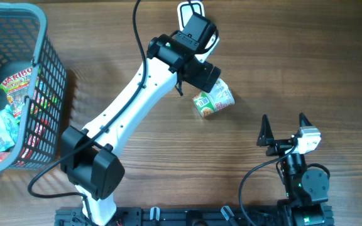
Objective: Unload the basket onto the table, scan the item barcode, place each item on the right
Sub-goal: 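Rotate the cup noodle under the scanner with the left gripper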
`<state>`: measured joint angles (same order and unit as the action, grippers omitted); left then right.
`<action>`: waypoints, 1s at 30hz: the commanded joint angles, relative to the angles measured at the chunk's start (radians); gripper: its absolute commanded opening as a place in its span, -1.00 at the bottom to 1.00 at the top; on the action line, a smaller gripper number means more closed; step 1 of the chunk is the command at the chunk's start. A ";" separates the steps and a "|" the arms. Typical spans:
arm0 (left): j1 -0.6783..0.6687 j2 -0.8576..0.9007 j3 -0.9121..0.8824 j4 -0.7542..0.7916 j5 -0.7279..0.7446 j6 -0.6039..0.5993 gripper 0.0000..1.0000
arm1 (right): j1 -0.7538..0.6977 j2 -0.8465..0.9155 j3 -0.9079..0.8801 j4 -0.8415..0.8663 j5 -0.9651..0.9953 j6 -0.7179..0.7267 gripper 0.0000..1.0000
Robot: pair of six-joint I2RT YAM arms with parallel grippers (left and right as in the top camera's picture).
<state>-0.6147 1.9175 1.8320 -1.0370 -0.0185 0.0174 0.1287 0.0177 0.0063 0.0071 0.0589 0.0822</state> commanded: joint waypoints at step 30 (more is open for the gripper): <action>-0.024 0.259 -0.106 0.209 0.205 -0.164 -0.91 | -0.004 -0.004 -0.001 0.003 -0.011 -0.003 0.99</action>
<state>-0.6025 2.1754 1.7313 -0.8127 0.1120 -0.1341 0.1287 0.0177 0.0063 0.0071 0.0589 0.0822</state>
